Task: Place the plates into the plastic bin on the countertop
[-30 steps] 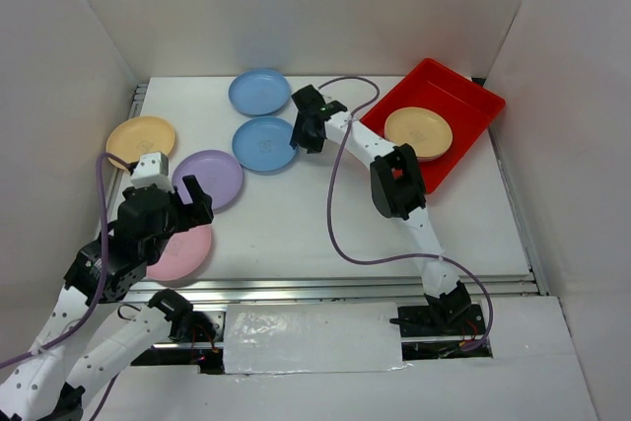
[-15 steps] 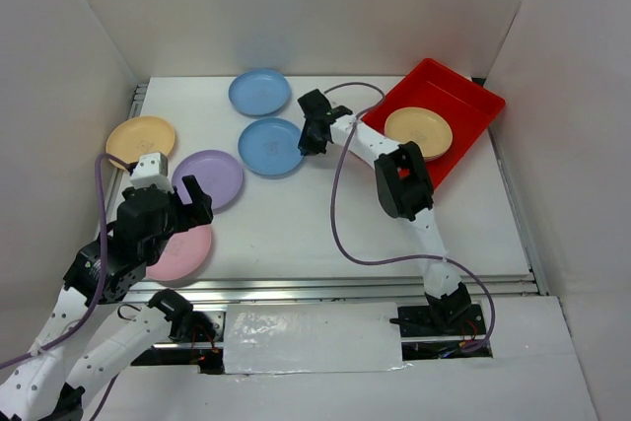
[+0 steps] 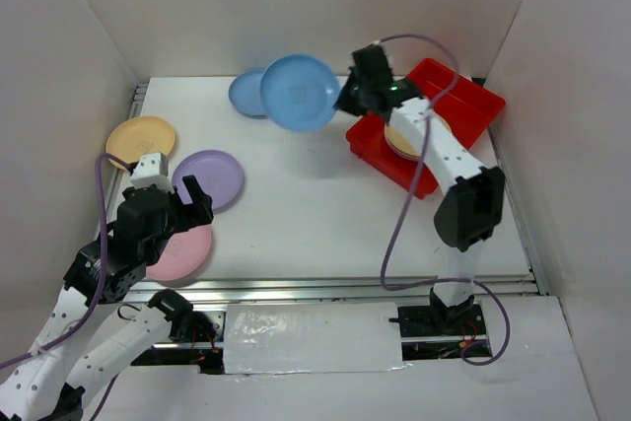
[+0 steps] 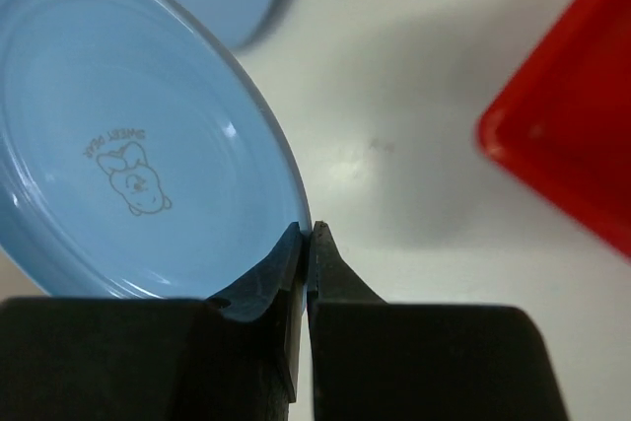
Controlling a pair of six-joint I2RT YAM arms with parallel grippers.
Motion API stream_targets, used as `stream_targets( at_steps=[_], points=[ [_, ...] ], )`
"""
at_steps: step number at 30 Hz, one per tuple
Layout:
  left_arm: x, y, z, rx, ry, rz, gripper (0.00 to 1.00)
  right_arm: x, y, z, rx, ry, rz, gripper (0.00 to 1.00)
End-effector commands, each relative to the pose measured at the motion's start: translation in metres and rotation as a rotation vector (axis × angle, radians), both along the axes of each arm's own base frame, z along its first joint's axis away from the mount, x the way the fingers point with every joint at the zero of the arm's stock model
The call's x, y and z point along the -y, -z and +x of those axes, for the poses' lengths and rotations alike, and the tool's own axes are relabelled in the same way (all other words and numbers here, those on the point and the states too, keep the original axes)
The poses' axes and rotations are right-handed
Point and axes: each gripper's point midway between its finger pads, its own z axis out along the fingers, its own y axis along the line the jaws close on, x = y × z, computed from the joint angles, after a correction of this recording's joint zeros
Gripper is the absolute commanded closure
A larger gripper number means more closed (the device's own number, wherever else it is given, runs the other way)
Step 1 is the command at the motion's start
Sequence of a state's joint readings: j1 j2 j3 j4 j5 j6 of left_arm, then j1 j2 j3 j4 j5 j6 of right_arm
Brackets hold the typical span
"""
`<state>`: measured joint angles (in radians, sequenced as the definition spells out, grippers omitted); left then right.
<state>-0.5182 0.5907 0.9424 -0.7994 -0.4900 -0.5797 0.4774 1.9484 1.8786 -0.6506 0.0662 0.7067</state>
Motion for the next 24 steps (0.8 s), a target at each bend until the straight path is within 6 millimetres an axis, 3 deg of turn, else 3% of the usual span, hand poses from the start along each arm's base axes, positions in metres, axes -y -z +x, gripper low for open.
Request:
stream_targets(
  at_steps=[1, 2, 3, 6, 7, 9, 10, 11, 16, 24],
  points=[
    [0.003, -0.010, 0.004, 0.038, 0.009, -0.017, 0.01, 0.088, -0.042, 0.012, 0.074, 0.164, -0.012, 1.00],
    [0.003, -0.010, 0.004, 0.037, 0.009, -0.015, 0.01, 0.105, -0.033, 0.012, 0.047, 0.191, -0.025, 1.00],
    [0.003, -0.010, 0.004, 0.039, 0.011, -0.017, 0.01, 0.138, -0.029, 0.013, 0.021, 0.246, -0.039, 1.00],
    [0.003, -0.009, 0.004, 0.036, 0.012, -0.016, 0.01, 0.189, -0.008, 0.006, -0.039, 0.332, -0.058, 1.00],
    [0.004, -0.009, 0.005, 0.034, 0.013, -0.014, 0.01, 0.221, 0.003, -0.002, -0.066, 0.397, -0.054, 1.00],
    [0.005, -0.008, 0.005, 0.028, 0.015, -0.012, 0.01, 0.248, -0.001, -0.003, -0.030, 0.448, 0.006, 1.00],
    [0.005, -0.007, 0.006, 0.027, 0.017, -0.012, 0.01, 0.273, 0.013, -0.009, -0.059, 0.503, 0.013, 1.00],
    [0.005, -0.006, 0.006, 0.023, 0.014, -0.008, 0.01, 0.285, 0.015, -0.009, -0.055, 0.530, 0.018, 1.00],
    [0.006, -0.005, 0.007, 0.016, 0.014, -0.004, 0.01, 0.306, 0.039, -0.012, -0.113, 0.559, 0.061, 1.00],
    [0.007, -0.002, 0.009, 0.004, 0.014, 0.002, 0.01, 0.332, 0.052, -0.006, -0.130, 0.606, 0.063, 1.00]
  ],
)
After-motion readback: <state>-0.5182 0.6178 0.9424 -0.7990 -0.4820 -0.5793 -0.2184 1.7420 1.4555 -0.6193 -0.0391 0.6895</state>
